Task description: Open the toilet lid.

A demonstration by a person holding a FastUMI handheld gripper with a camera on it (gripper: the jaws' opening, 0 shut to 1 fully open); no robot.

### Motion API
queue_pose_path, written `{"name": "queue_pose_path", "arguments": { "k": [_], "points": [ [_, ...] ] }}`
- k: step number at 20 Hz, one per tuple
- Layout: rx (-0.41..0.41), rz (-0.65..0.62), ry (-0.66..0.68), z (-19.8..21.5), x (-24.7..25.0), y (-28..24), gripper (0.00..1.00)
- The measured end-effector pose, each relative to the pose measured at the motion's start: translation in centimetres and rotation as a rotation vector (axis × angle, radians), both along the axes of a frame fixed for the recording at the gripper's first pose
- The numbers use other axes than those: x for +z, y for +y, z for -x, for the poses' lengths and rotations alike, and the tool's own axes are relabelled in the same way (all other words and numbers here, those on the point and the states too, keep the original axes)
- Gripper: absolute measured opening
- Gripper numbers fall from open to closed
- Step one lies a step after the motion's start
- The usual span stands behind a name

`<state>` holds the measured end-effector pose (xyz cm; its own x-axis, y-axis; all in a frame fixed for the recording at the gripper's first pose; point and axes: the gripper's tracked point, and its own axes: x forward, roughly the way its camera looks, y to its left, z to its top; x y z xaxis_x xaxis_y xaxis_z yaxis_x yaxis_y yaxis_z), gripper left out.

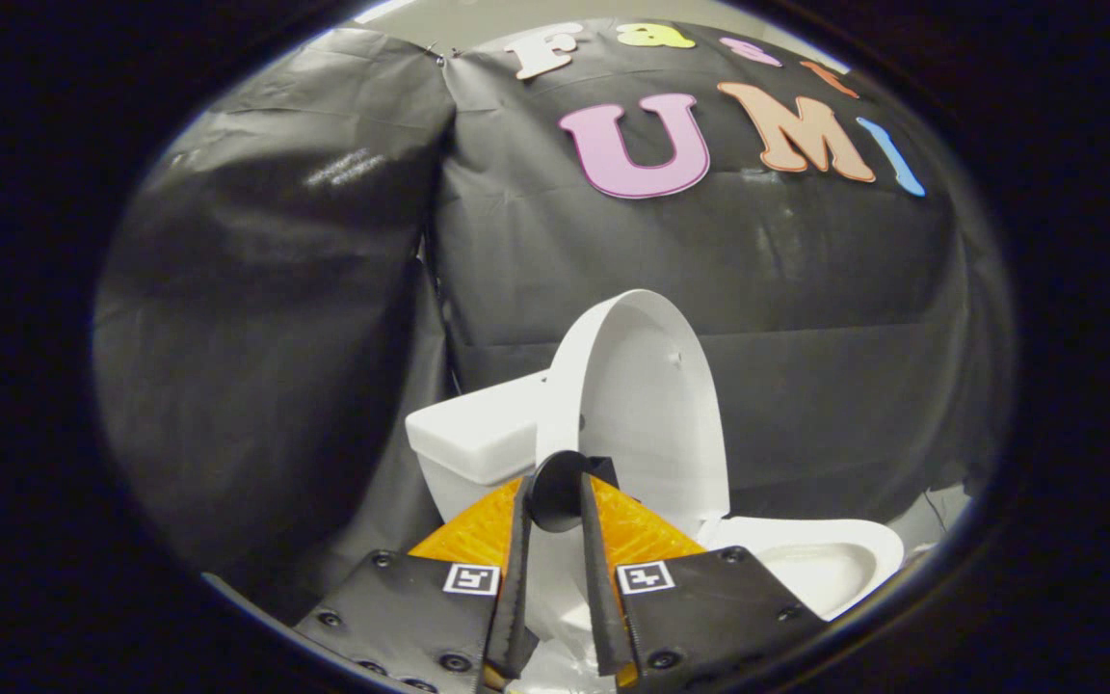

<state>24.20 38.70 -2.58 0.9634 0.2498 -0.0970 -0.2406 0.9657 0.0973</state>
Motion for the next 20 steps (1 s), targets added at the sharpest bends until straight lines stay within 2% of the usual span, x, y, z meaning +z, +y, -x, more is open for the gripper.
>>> {"name": "queue_pose_path", "arguments": {
  "k": [4,8,15,17,20],
  "points": [
    [0.069,-0.014,-0.088,2.4,1.9,0.3,0.42],
    [0.085,0.028,-0.151,4.5,3.8,-1.7,0.56],
    [-0.018,0.078,-0.182,5.7,6.3,-10.4,0.56],
    [0.002,0.078,-0.202,6.6,6.8,-12.0,0.56],
    [-0.047,0.122,-0.201,7.5,6.4,-16.6,0.56]
  ]
}}
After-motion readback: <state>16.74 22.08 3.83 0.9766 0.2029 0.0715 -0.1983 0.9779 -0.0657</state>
